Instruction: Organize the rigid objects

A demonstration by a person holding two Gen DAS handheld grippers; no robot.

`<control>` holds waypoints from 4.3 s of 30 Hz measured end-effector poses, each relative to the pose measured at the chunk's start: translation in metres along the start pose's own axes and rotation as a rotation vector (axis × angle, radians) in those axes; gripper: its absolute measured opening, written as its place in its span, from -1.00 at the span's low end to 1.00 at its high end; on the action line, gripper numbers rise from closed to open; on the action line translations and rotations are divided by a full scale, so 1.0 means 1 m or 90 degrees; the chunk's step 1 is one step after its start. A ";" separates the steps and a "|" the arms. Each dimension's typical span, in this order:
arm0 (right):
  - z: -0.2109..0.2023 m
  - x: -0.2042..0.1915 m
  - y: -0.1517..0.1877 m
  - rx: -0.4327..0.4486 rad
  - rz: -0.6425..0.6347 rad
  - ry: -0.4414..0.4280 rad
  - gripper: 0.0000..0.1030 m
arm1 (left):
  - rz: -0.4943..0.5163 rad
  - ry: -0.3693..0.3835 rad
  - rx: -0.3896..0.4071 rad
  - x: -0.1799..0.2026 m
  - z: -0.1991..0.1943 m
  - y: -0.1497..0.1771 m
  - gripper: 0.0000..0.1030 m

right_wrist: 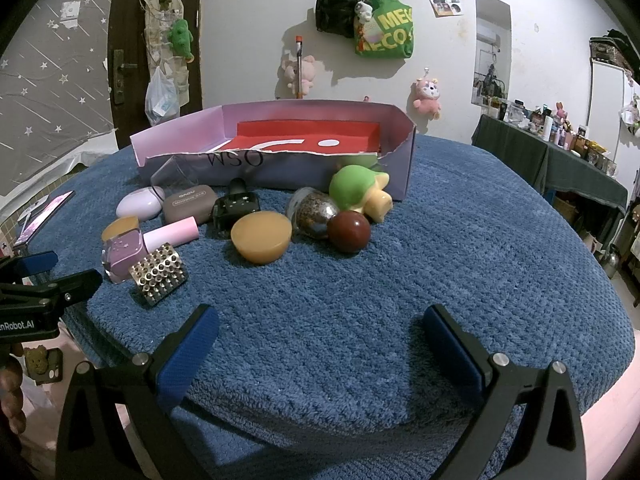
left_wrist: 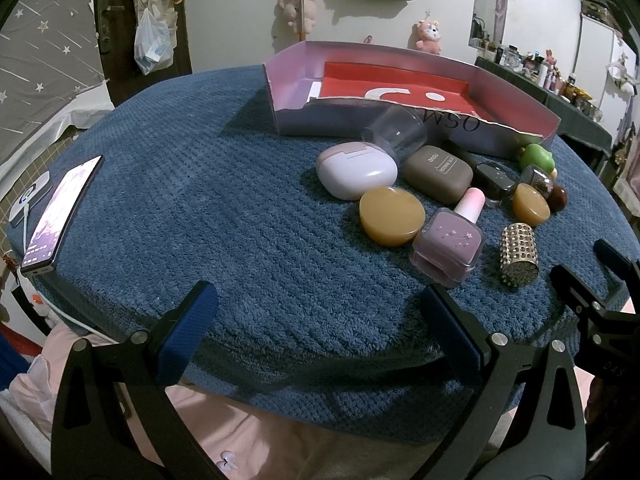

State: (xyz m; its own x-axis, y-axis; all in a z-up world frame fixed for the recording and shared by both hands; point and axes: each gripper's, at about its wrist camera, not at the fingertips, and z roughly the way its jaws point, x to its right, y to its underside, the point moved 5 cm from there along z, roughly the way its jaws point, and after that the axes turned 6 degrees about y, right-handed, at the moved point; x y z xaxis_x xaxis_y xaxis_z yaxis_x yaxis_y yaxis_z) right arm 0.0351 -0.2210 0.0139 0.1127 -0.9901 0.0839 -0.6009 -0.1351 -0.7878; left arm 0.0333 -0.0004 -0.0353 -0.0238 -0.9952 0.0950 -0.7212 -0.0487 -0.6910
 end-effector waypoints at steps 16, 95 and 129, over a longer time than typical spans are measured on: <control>0.000 0.000 0.000 0.001 0.000 0.001 1.00 | 0.000 0.000 0.000 0.000 0.000 0.000 1.00; -0.009 -0.073 -0.029 -0.006 -0.084 -0.226 -0.23 | 0.121 0.123 0.041 0.032 0.010 -0.048 -0.31; 0.010 -0.045 -0.133 0.030 -0.043 -0.232 -0.23 | 0.134 0.133 0.105 0.033 0.011 -0.132 -0.31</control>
State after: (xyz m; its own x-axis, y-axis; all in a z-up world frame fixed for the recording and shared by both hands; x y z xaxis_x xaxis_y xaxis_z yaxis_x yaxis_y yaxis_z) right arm 0.1177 -0.1585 0.1087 0.4306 -0.8991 -0.0789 -0.5463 -0.1900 -0.8157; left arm 0.1352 -0.0279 0.0511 -0.3138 -0.9468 0.0710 -0.5643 0.1258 -0.8159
